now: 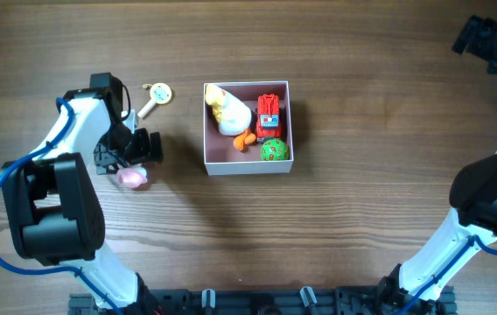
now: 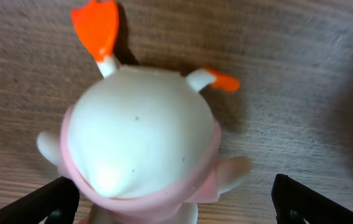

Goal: Pack container

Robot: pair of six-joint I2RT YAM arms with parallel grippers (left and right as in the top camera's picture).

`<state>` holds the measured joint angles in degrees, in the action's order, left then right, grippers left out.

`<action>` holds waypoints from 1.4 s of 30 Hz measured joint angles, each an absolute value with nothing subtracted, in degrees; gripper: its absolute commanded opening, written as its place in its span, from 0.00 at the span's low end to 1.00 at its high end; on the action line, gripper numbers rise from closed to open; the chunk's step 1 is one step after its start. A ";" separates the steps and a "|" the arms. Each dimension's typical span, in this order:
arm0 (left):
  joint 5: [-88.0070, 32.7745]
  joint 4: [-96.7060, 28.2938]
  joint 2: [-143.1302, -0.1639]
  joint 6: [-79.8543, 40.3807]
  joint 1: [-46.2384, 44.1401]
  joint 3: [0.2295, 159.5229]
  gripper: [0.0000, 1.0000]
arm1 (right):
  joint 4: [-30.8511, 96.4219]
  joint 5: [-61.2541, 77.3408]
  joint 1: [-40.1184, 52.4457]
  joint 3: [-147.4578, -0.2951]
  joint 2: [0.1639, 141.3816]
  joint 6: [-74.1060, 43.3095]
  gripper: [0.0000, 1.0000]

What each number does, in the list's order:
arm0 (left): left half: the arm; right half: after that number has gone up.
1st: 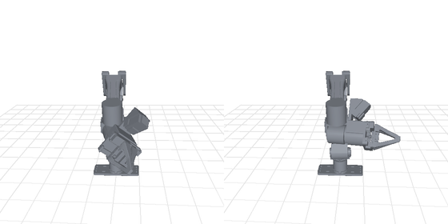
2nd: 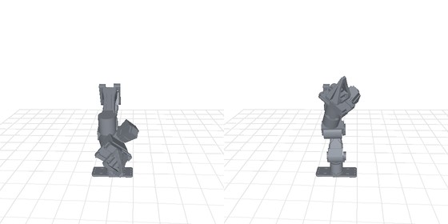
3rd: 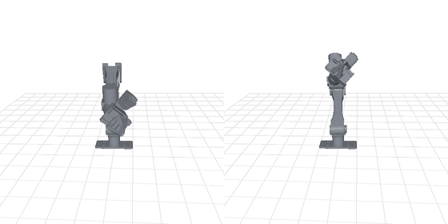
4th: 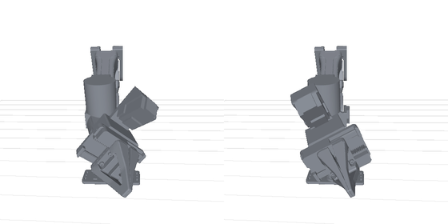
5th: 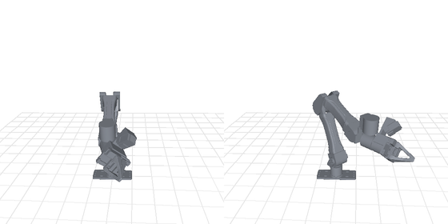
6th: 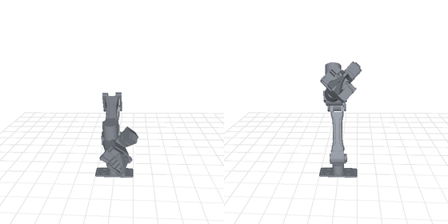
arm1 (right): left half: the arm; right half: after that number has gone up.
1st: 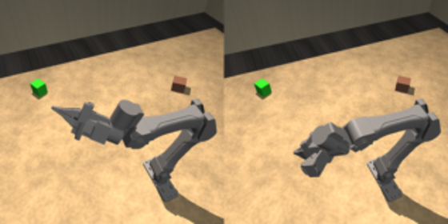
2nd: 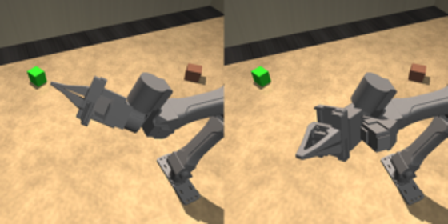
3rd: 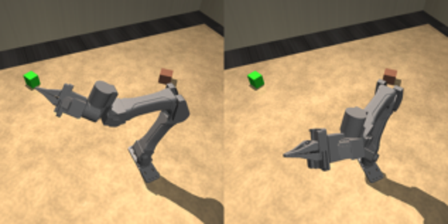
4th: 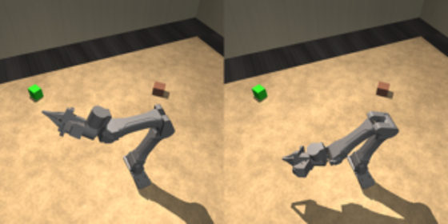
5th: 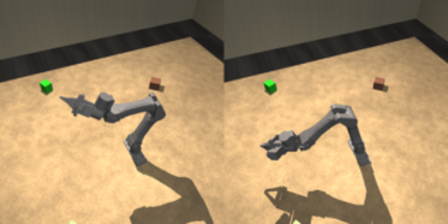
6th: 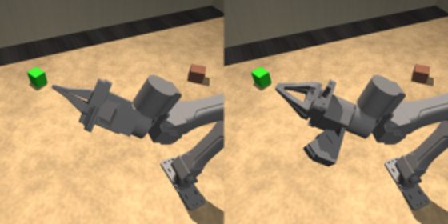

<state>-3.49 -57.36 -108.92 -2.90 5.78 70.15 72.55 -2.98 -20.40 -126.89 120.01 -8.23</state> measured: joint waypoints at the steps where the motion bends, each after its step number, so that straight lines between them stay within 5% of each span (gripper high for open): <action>1: -3.53 -57.43 -108.92 -2.90 5.80 69.91 1.00 | 72.53 -2.98 -20.40 -126.89 120.01 -8.23 1.00; 9: -3.53 -57.58 -108.92 -2.90 5.80 69.63 0.97 | 72.53 -2.98 -20.40 -126.89 120.01 -8.23 1.00; 12: -3.49 -57.60 -108.92 -2.98 5.80 69.63 0.74 | 72.53 -2.96 -20.40 -126.89 120.01 -8.23 1.00; 16: -3.11 -58.06 -108.92 -3.60 5.80 69.63 0.56 | 72.53 -2.98 -20.40 -126.89 120.01 -8.23 1.00; 21: -2.85 -58.96 -108.92 -3.53 5.80 69.63 0.54 | 72.55 -2.98 -20.40 -126.89 120.01 -8.23 1.00; 27: -2.85 -59.55 -108.92 -3.60 5.80 69.63 0.36 | 72.55 -2.98 -20.40 -126.89 120.01 -8.23 1.00; 42: -3.05 -60.20 -108.99 -5.30 5.98 73.01 0.27 | 72.55 -2.98 -20.40 -126.89 120.01 -8.23 1.00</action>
<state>-3.05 -60.20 -108.99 -5.30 5.98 73.01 72.55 -2.98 -20.40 -126.89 120.01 -8.23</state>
